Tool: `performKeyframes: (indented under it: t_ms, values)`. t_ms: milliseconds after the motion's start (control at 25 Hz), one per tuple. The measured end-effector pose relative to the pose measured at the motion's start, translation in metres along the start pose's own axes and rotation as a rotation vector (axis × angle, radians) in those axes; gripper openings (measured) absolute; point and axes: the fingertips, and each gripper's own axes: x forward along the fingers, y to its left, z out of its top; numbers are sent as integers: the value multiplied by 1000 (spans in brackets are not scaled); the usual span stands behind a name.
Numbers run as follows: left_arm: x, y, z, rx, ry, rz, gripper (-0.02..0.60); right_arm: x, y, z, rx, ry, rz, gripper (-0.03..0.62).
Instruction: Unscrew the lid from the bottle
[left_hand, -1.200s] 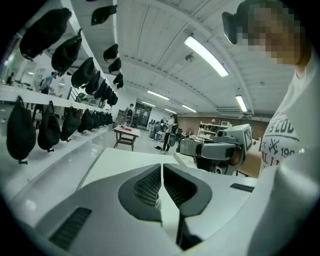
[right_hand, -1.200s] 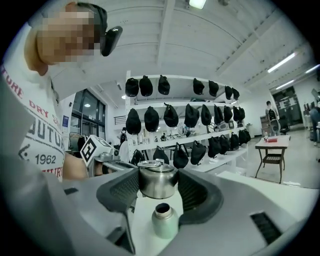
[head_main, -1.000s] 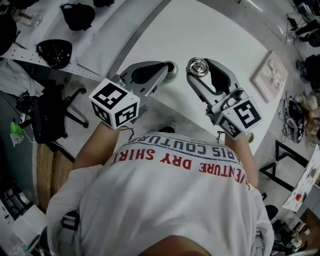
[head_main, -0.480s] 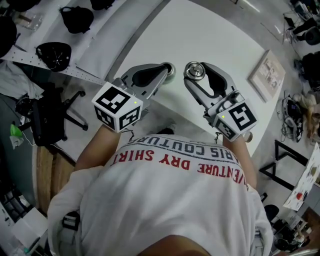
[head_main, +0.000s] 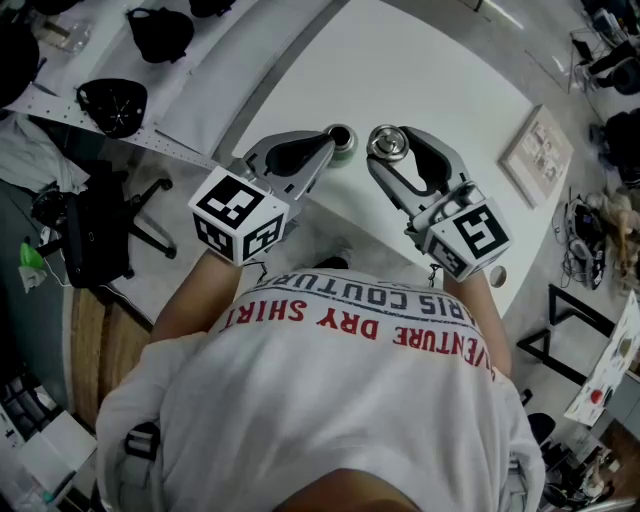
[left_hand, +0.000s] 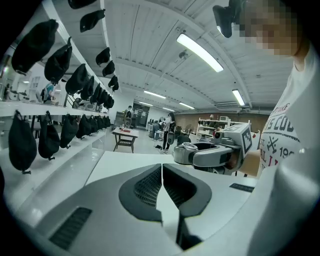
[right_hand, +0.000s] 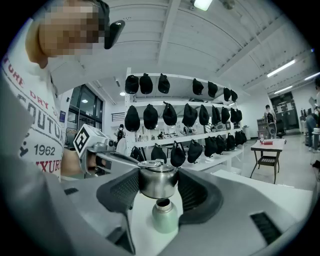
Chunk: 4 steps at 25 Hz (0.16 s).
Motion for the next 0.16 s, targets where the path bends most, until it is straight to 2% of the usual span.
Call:
performKeyframes:
  t_ms: [160]
  values:
    - [0, 4, -1, 2, 0, 3, 32, 4, -1, -5, -18, 24, 1, 247]
